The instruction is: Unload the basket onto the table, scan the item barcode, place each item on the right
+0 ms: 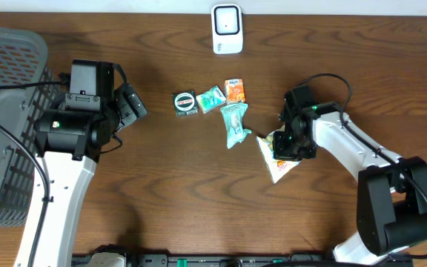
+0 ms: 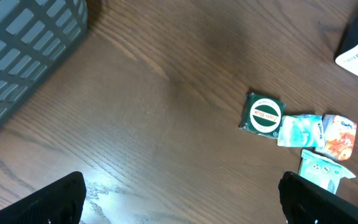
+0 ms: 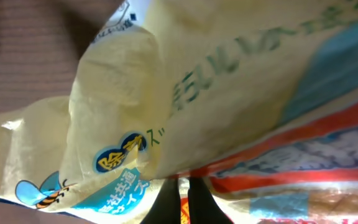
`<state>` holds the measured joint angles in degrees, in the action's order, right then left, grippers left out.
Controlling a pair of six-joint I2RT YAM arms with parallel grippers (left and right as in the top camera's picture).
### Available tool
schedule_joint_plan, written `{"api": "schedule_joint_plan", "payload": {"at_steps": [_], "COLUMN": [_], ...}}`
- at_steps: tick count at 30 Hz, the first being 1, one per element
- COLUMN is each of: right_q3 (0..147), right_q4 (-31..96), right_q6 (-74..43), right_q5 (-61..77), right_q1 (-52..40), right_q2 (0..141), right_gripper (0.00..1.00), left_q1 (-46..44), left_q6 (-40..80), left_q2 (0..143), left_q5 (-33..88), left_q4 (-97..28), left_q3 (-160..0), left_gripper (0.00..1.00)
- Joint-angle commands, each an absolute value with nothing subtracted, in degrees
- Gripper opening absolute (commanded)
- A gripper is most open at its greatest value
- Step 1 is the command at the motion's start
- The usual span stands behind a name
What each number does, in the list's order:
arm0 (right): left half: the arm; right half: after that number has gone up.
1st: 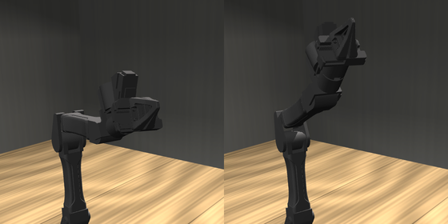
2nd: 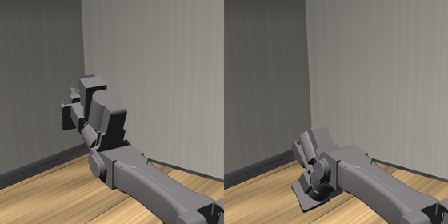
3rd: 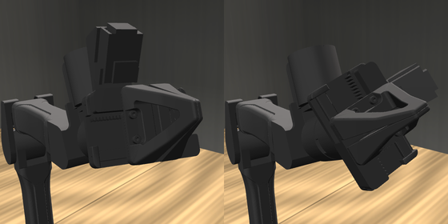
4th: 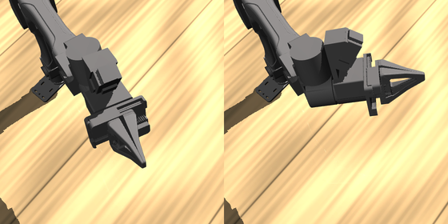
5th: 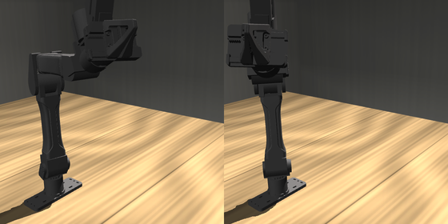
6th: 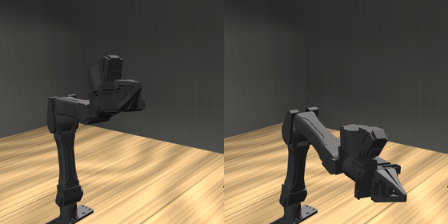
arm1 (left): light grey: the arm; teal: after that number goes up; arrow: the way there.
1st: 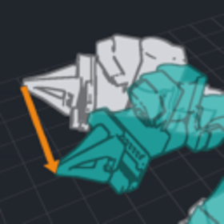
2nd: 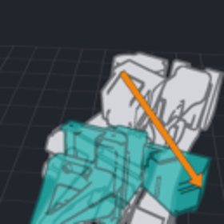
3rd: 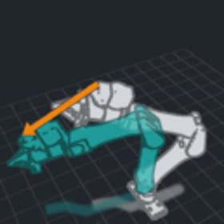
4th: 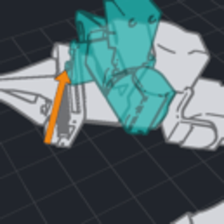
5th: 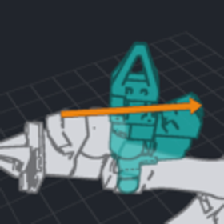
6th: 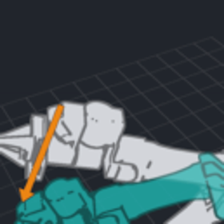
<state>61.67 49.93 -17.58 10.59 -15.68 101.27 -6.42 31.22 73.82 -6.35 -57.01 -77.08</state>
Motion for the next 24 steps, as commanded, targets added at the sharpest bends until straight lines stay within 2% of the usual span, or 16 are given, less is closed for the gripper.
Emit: {"api": "schedule_joint_plan", "payload": {"at_steps": [1,5,7,10,17,24], "right_q3": [68.3,81.5,88.9,90.5,78.7,62.7], "right_q4": [55.0,64.5,67.9,68.5,60.3,39.9], "right_q6": [-16.8,-16.2,-16.2,-16.2,-20.4,-23.6], "right_q5": [11.7,6.6,0.1,-2.3,-7.8,-10.9], "right_q1": [-15.7,-14.7,-14.2,-14.2,-14.2,-8.9], "right_q2": [101.9,101.9,101.9,101.9,102.0,103.8], "right_gripper": [0.01,0.08,0.15,0.11,0.12,0.14], "left_q1": [-6.2,-6.2,-6.2,-6.2,-6.2,-6.2], "left_q6": [30.7,30.7,30.7,30.7,30.7,30.7], "left_q2": [73.7,73.7,73.7,73.7,73.7,73.7], "left_q5": [-6.7,-6.7,-6.7,-6.7,-6.7,-6.7], "left_q4": [-57.2,-57.2,-57.2,-57.2,-57.2,-57.2], "left_q3": [-77.9,-77.9,-77.9,-77.9,-77.9,-77.9], "left_gripper": [0.98,0.98,0.98,0.98,0.98,0.98]}}
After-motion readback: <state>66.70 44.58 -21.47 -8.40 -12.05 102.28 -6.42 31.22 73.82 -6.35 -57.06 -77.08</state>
